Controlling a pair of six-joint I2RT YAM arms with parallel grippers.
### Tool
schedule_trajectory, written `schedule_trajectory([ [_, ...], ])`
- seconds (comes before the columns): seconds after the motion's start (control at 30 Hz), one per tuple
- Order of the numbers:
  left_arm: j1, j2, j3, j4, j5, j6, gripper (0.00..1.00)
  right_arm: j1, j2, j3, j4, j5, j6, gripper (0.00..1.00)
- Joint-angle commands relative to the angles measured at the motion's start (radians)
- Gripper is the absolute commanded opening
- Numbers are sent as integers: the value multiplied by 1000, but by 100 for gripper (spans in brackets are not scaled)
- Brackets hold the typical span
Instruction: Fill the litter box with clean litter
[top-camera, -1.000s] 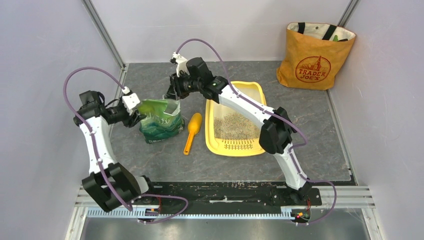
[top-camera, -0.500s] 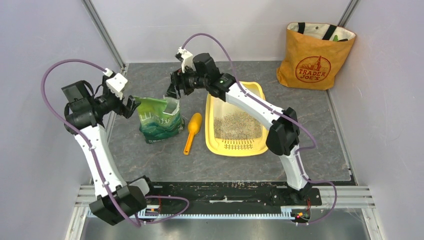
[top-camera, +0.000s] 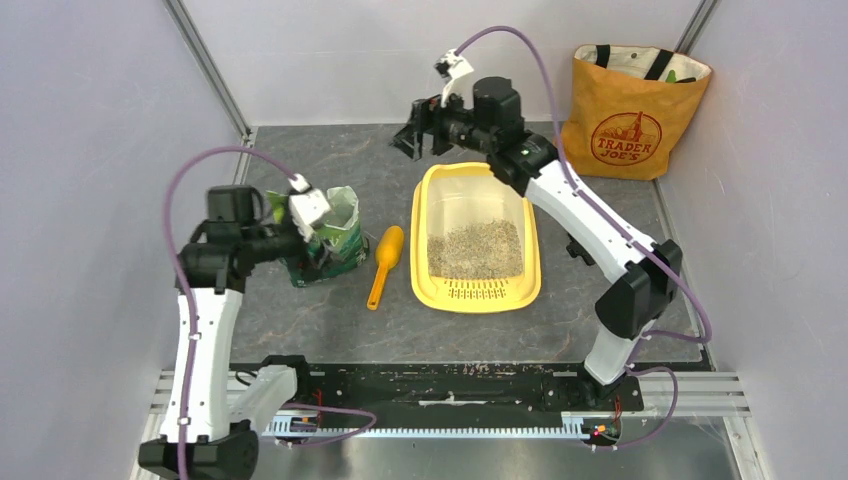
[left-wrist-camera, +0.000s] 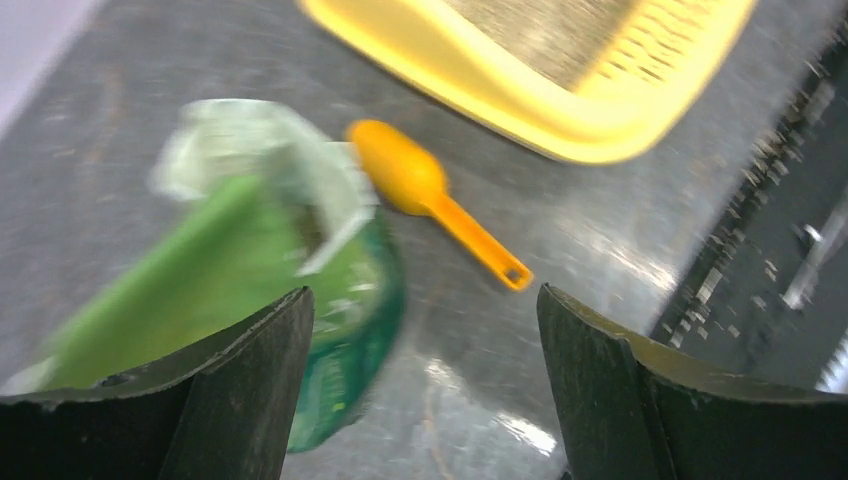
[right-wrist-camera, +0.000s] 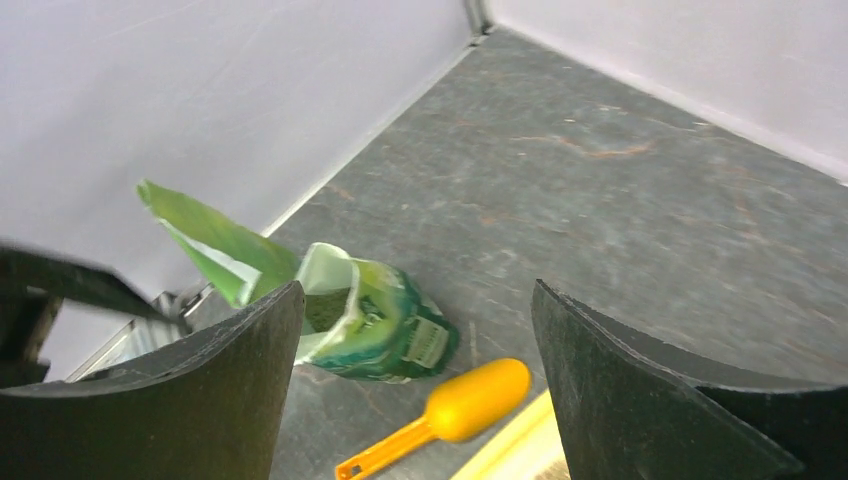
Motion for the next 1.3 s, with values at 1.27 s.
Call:
schedule_trajectory([
  [1.27, -792, 492, -501, 562, -897, -516, 64, -122, -184, -247, 16, 76, -9, 92],
])
